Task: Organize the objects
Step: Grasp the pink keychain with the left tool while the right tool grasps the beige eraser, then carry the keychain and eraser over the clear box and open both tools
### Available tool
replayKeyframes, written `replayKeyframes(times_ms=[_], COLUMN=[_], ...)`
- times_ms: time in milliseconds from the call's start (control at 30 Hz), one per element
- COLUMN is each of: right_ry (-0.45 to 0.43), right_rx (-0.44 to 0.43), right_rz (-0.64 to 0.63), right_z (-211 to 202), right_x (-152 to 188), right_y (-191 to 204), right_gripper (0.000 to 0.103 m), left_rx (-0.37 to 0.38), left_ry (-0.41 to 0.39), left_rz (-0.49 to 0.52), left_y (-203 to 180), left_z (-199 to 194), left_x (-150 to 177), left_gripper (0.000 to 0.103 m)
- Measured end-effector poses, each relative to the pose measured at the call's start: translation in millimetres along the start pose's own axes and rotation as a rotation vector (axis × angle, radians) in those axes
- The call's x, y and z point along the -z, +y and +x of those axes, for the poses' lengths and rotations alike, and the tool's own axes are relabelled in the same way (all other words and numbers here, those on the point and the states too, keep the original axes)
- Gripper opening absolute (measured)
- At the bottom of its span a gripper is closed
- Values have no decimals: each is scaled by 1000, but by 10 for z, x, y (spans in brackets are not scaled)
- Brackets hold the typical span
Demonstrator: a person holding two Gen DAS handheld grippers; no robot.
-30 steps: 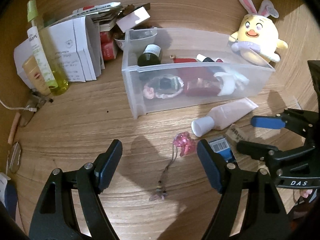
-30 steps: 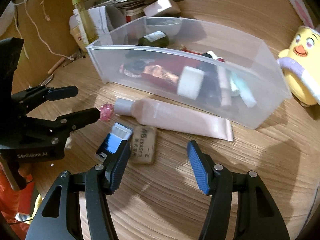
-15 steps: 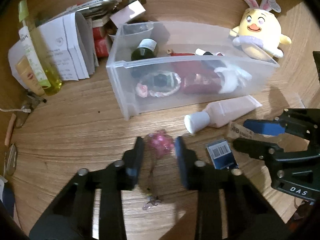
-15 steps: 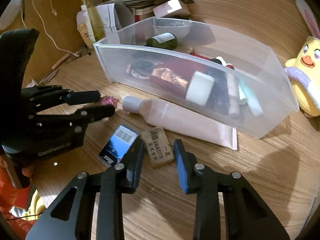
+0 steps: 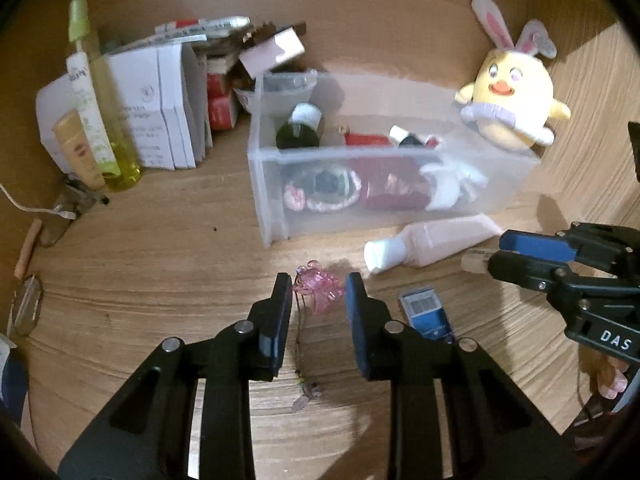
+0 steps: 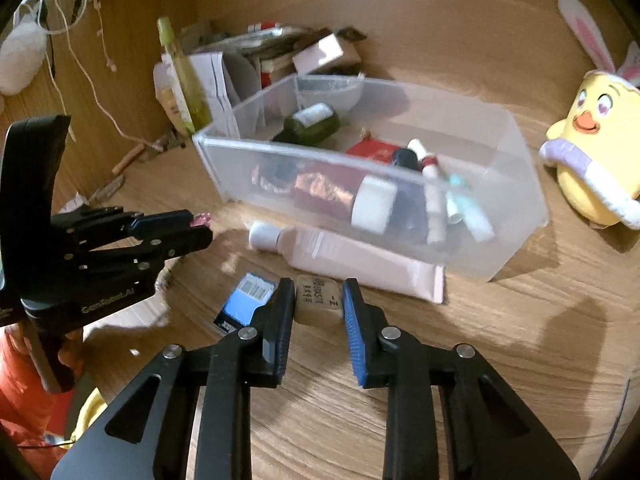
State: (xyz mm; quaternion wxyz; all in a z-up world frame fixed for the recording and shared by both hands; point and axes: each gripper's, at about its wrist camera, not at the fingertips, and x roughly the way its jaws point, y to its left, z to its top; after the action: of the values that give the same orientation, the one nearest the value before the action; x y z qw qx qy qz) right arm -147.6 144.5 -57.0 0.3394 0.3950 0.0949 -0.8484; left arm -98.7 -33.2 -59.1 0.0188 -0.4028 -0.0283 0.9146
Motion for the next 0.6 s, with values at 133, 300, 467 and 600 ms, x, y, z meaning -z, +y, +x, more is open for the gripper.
replayKeyframes(times_ms=[133,300,467,600], right_ry=[-33,-75,-119,-161], right_rx=[7,9,11,16], right_rz=[-1,4,11,15], right_z=[-114,-241,-359,-461], right_x=[-50,-112,-177,-247], right_y=[-14,-29,-49,-86], right_gripper=[22,22,22,22], left_rx=[6,14,30,42], left_ry=[-55,-111,-170,-216], left_rz=[-4,-9,-19,-23], left_y=[-17,-44,-76,-91], left_z=[-184,-344,-488,-608], left_x=[-85,-187,-300,-409], left_gripper=[27,27,27,27])
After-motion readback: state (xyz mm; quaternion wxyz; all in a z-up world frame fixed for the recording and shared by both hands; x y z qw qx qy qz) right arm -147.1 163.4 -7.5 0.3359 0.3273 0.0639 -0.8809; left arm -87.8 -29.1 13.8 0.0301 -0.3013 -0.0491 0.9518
